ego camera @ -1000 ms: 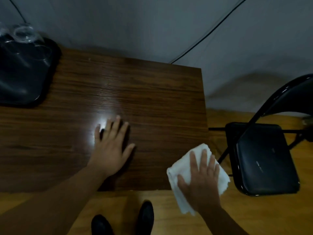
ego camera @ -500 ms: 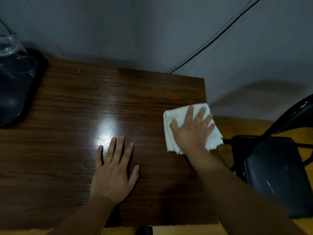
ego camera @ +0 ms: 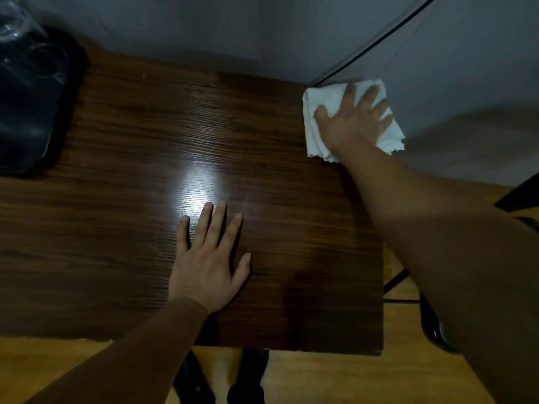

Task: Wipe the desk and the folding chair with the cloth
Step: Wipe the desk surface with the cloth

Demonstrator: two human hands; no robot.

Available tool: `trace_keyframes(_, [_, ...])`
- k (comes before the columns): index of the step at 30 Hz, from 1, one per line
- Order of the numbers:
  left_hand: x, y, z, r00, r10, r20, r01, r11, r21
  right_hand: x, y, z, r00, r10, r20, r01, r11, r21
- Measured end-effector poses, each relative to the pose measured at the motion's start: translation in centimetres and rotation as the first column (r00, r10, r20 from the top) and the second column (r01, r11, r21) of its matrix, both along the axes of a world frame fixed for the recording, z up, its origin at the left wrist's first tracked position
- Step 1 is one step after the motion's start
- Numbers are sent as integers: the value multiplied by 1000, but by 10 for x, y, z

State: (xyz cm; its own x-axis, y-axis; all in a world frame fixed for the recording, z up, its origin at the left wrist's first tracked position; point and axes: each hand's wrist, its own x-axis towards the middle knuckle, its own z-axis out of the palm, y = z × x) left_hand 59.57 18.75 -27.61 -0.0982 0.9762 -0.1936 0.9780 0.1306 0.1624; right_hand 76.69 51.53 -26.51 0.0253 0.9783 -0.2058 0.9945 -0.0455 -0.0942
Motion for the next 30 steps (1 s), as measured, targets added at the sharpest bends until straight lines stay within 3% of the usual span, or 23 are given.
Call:
trace_keyframes(3, [0,0,0,1000,3,-2,-3,1000,-8,14,-48,-3,995,98,3,-98,995,-5])
trace_keyframes(7, [0,1,0,1000,6,-2,-6,1000,-6,43,-184,-1,967,235,96,-243,966,84])
trace_keyframes(11, [0,1,0,1000,12,8,-12,1000,1,62,-337,-3,927,371,55,-367,928,-64])
trace_keyframes(14, [0,0,-1,1000,18,18,-19,1000,18,62,-386,-1,875,484,25,-475,866,-157])
trace_keyframes(19, [0,0,-2,999,14,32,-14,1000,27,33,-263,4,902,431,17,-431,902,2])
trace_keyframes(25, [-1,-2,-2,999,11,48,-13,999,44,-54,-46,1,963,267,-29,-268,963,-43])
trace_keyframes(30, [-2,-2,-1,999,8,50,-10,999,36,-90,2,-1,954,301,-4,-301,952,-51])
